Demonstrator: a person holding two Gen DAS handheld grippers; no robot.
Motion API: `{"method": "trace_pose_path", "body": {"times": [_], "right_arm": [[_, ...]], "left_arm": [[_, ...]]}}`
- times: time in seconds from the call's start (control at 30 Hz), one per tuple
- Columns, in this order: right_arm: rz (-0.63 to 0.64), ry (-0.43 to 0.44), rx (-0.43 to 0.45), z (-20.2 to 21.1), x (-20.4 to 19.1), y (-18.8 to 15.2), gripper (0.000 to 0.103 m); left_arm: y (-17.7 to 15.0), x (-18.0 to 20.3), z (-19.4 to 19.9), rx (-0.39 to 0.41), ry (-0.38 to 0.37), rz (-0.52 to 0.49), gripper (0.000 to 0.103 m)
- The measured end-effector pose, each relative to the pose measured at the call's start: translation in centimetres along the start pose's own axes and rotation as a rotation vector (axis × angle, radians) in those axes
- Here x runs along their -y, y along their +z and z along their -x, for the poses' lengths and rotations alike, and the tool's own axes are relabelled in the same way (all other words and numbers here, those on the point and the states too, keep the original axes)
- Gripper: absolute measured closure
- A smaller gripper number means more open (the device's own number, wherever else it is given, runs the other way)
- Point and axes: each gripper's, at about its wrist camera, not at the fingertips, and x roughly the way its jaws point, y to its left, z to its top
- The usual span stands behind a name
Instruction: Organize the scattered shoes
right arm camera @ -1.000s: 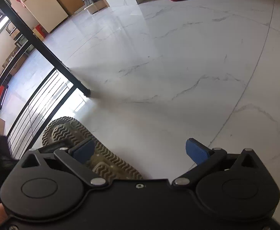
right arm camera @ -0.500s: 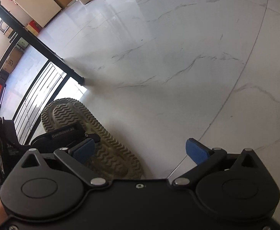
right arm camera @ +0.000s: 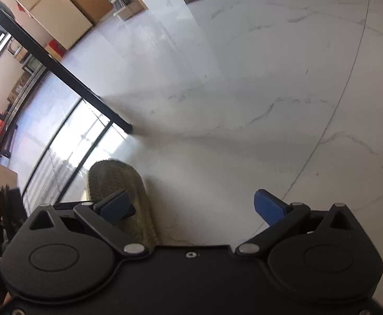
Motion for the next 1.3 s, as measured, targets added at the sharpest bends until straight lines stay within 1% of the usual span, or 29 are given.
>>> {"method": "trace_pose_path", "body": {"times": [0.1,0.17,0.23,0.27,0.3,0.37,0.43,0.47,0.53,0.57,0.6,0.67,0.77,0.87,0.93,1.0,1.07,1.17,1.23,1.3], "right_arm": [[0.006,0.014,0.021,1.0,-0.6,0.4,0.000],[0.012,0.036,0.034,1.5,-1.4,0.4,0.000],[0.018,0.063,0.043,2.0,-2.4,0.4,0.000],[0.025,0.089,0.041,2.2,-3.3,0.3,0.000],[0.033,0.112,0.038,2.4,-4.0,0.3,0.000],[0.048,0.161,0.034,2.8,-5.7,0.1,0.000],[0.070,0.214,0.028,3.0,-7.8,-0.3,0.000],[0.082,0.238,0.023,3.1,-8.9,-0.5,0.000],[0.098,0.290,0.015,3.3,-11.1,-0.9,0.000],[0.103,0.330,0.008,3.3,-12.8,-1.4,0.000],[0.111,0.360,-0.005,3.2,-14.2,-1.9,0.000],[0.128,0.420,-0.032,2.9,-17.2,-2.8,0.000],[0.181,0.473,-0.087,2.0,-21.6,-5.1,0.000],[0.256,0.501,-0.134,1.3,-25.5,-7.9,0.000],[0.313,0.505,-0.159,0.5,-28.0,-9.9,0.000],[0.349,0.492,-0.182,-0.5,-30.1,-11.4,0.000],[0.347,0.486,-0.207,-1.4,-31.9,-12.5,0.000],[0.354,0.486,-0.215,-3.5,-34.5,-14.0,0.000],[0.362,0.480,-0.276,-5.1,-34.7,-14.8,0.000],[0.369,0.473,-0.338,-6.7,-34.9,-15.7,0.000]], "left_arm": [[1.2,-1.2,2.9,0.047,-0.058,0.042,0.090],[2.3,-2.6,5.7,0.089,-0.097,0.065,0.090],[2.7,-3.6,8.5,0.135,-0.117,0.066,0.090],[2.7,-3.9,9.0,0.144,-0.119,0.064,0.090],[3.1,-4.8,10.8,0.181,-0.120,0.056,0.090],[3.9,-6.7,13.0,0.234,-0.104,0.057,0.090],[3.7,-10.4,15.9,0.270,-0.062,0.085,0.090],[3.3,-11.3,17.1,0.276,-0.047,0.095,0.090],[1.9,-15.8,20.2,0.293,0.040,0.112,0.090],[1.3,-18.0,21.6,0.301,0.082,0.119,0.090],[0.9,-18.9,22.1,0.305,0.105,0.114,0.090],[-0.7,-23.0,23.8,0.315,0.211,0.096,0.090],[-2.2,-26.2,23.7,0.328,0.289,0.094,0.089],[-3.9,-29.0,23.5,0.354,0.334,0.080,0.089],[-4.1,-30.3,23.0,0.370,0.332,0.097,0.089],[-3.8,-31.0,22.1,0.377,0.332,0.141,0.089],[-3.9,-31.5,21.9,0.379,0.338,0.149,0.089],[-4.0,-32.4,19.7,0.355,0.364,0.150,0.090],[-4.3,-33.4,19.4,0.335,0.374,0.166,0.089],[-4.7,-33.7,19.0,0.313,0.361,0.180,0.088]]}}
